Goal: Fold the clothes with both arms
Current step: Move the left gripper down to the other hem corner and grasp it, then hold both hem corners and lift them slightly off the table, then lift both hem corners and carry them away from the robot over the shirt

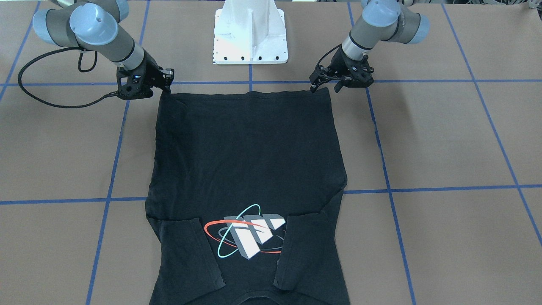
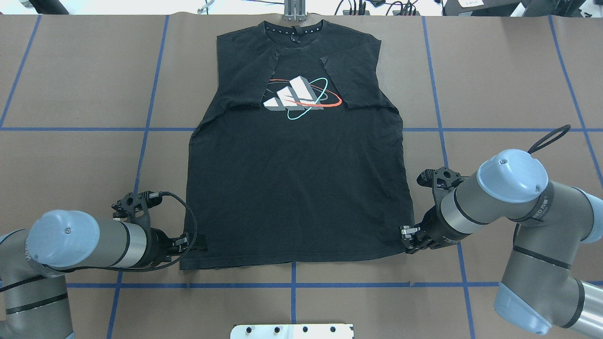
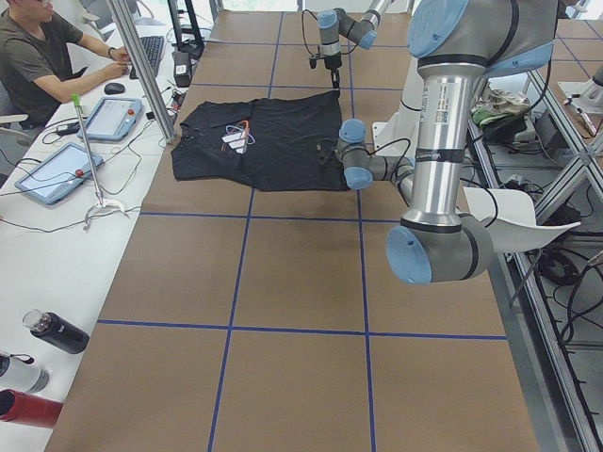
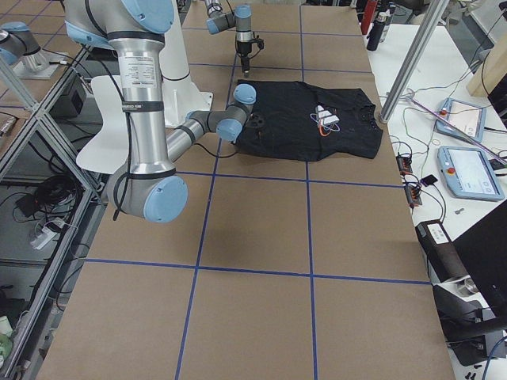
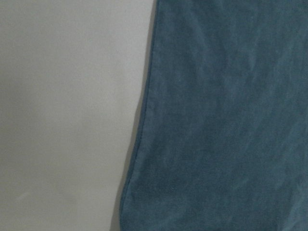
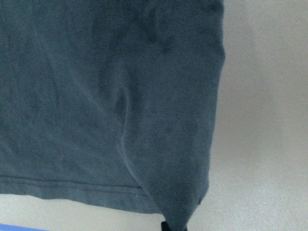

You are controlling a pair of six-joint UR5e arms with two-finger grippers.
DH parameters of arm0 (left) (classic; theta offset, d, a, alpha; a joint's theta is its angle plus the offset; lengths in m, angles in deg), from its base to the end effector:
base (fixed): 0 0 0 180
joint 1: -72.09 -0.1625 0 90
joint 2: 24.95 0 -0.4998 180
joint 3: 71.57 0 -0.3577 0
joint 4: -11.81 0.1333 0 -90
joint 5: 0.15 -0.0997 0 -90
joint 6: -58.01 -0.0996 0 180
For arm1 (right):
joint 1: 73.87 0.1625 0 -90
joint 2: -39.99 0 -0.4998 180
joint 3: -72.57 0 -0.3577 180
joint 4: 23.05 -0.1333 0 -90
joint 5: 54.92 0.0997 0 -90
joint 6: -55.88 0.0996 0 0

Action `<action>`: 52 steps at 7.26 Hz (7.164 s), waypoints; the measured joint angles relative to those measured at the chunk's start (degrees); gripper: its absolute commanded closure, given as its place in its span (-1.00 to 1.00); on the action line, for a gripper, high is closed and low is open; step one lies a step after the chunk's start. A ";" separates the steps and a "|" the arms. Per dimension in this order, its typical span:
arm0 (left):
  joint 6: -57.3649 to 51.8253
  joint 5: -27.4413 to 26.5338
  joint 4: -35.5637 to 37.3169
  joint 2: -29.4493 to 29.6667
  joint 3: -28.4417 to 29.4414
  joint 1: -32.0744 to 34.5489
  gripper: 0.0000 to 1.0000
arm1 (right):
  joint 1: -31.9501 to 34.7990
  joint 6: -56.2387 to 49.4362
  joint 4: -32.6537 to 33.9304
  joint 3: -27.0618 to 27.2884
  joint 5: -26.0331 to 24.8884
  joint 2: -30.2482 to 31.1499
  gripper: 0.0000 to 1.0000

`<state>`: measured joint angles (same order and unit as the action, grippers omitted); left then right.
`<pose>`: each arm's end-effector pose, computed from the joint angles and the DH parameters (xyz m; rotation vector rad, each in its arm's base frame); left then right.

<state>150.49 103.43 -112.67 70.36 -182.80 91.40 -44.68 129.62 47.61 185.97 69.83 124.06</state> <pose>0.4348 -0.2688 0.4600 -0.0568 1.0813 -0.2163 -0.3911 -0.3062 0.4636 -0.2066 -0.9757 -0.0508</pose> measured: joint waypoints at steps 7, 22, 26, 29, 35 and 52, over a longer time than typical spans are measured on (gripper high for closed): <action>0.01 -0.23 1.08 0.49 0.91 -2.30 -0.97 | 0.89 0.00 0.00 -0.02 1.07 -0.03 1.00; -0.02 -0.12 1.08 0.57 0.51 -2.00 1.00 | 1.80 -0.09 -0.10 0.03 2.47 0.29 1.00; 1.19 0.08 0.99 -1.14 -5.66 -1.36 1.00 | 2.48 2.14 -0.14 3.65 3.40 1.95 1.00; 1.05 0.98 0.99 -7.37 -12.06 -1.68 1.00 | 2.53 6.07 -0.08 6.90 10.97 4.84 1.00; 11.84 10.62 0.99 -13.87 -23.93 -11.10 1.00 | 2.57 7.73 0.00 12.35 26.85 13.10 1.00; 6.07 17.55 0.61 4.23 -4.04 24.32 1.00 | 24.10 10.59 -14.41 -17.09 19.48 -12.10 1.00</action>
<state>156.57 120.98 -112.05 74.59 -186.84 115.72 -20.58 140.20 33.20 168.88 89.30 111.95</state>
